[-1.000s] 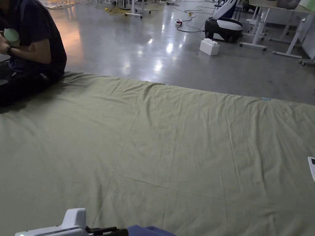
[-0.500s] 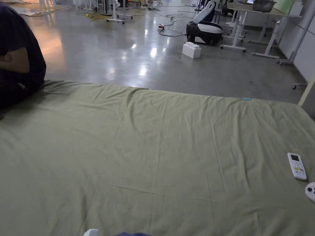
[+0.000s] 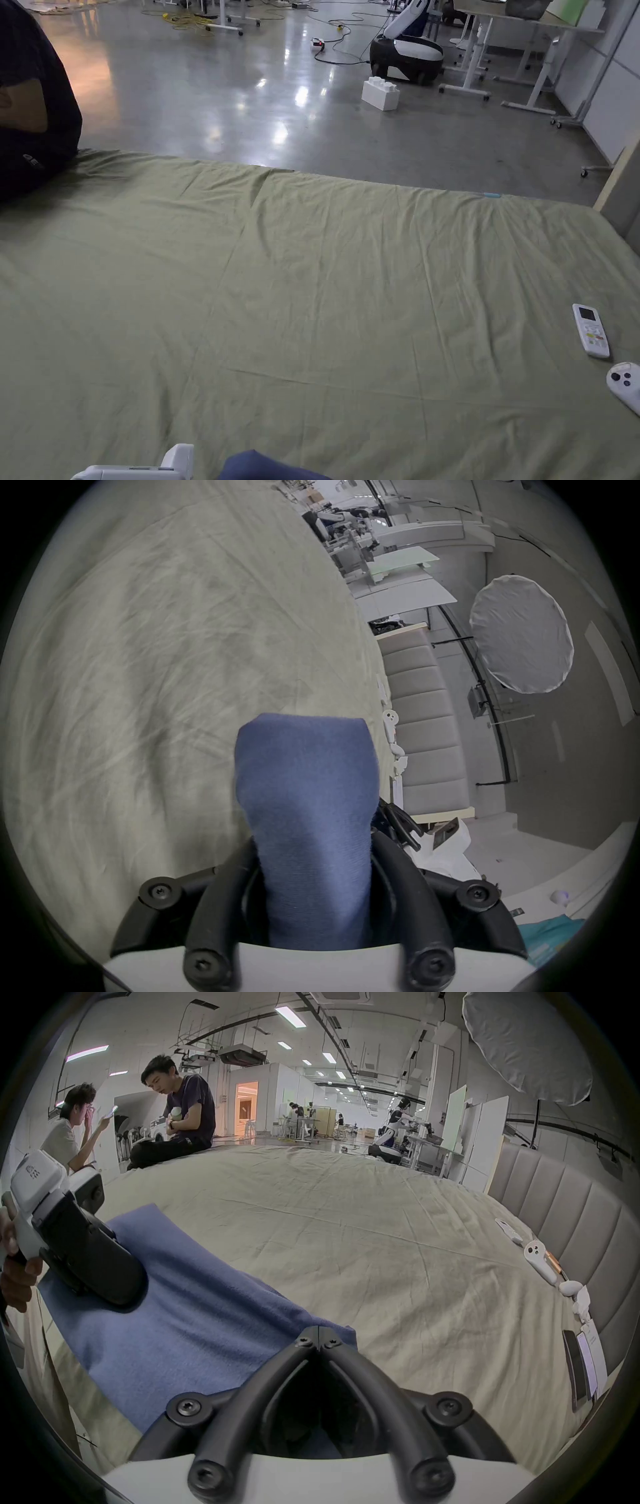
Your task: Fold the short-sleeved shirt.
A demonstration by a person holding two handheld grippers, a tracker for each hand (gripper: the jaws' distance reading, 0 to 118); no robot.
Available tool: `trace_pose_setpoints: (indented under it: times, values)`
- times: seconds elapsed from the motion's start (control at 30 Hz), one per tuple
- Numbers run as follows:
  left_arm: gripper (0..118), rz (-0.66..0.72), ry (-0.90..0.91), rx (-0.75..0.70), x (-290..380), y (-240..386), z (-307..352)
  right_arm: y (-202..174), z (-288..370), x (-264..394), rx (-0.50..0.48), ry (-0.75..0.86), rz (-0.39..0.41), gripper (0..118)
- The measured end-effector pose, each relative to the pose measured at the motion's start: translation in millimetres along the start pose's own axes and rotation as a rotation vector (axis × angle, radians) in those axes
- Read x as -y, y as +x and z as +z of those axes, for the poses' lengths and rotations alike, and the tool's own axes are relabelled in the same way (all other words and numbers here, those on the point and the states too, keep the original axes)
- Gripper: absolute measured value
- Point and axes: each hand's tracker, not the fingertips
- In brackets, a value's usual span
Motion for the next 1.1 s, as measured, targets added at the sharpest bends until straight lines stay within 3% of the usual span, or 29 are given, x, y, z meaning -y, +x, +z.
trace_pose_setpoints:
  times: [0.13, 0.3, 0.67, 0.93, 1.1]
  values:
    - [26, -0.023, 0.007, 0.001, -7, 12, 20, 10, 5, -15, 0.002, 0.005, -0.019, 1]
    - [26, -0.045, 0.032, -0.014, -20, 10, 71, 42, 4, -43, 0.073, 0.063, -0.053, 1]
    - [26, -0.047, 0.134, -0.189, -74, -58, 238, 118, 22, -140, 0.241, 0.276, -0.056, 1]
    - [26, -0.069, 0.153, -0.408, -94, -42, 319, 146, 29, -148, 0.319, 0.292, -0.080, 1]
    - [27, -0.029, 0.166, -0.575, -101, -42, 335, 149, 26, -135, 0.325, 0.260, -0.094, 1]
